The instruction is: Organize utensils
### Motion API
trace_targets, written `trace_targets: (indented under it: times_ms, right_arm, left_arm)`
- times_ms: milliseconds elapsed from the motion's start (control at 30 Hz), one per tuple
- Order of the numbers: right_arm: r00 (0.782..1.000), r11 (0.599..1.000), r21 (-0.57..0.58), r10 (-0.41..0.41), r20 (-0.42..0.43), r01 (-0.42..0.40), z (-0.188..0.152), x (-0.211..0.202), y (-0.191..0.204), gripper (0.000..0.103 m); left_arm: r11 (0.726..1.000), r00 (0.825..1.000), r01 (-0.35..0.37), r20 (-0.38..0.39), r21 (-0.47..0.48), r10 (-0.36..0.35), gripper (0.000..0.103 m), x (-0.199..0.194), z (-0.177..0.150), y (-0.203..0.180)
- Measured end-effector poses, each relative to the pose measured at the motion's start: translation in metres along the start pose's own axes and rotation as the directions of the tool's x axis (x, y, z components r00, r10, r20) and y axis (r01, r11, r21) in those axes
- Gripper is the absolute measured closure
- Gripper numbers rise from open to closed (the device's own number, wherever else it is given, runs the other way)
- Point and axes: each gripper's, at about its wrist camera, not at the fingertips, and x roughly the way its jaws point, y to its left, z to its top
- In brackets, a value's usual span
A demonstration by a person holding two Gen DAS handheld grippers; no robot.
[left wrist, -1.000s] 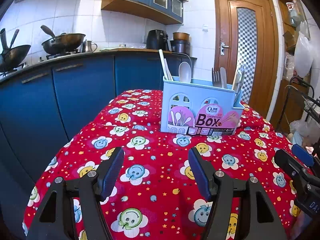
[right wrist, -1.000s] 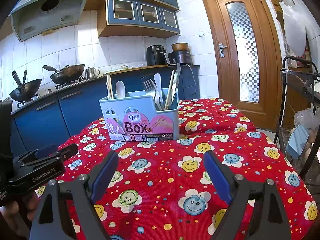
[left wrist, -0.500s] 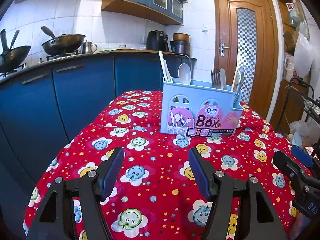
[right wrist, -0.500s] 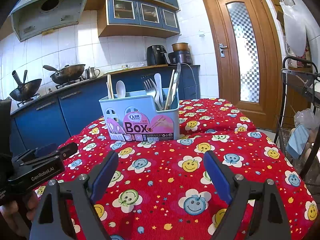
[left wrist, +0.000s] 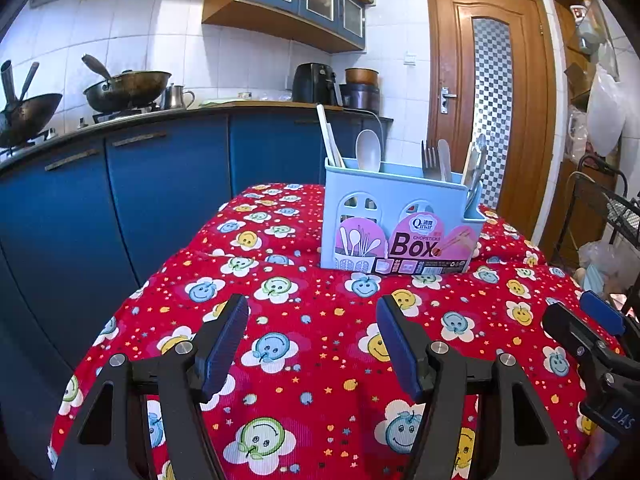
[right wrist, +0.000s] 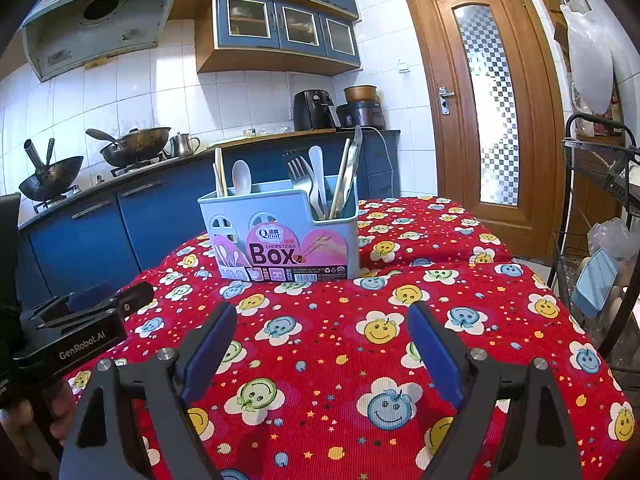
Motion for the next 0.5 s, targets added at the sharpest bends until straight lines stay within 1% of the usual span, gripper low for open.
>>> trace_targets:
  times_ms: [500]
  right_arm:
    - [1.000,1.000,0.000,0.000,-0.001,0.000,0.0000,0.0002,0.0002,0.014]
  left_arm:
    - [1.000,1.000,0.001,0.004,-0.003,-0.001,0.035,-0.0018,0.0014,0.0011]
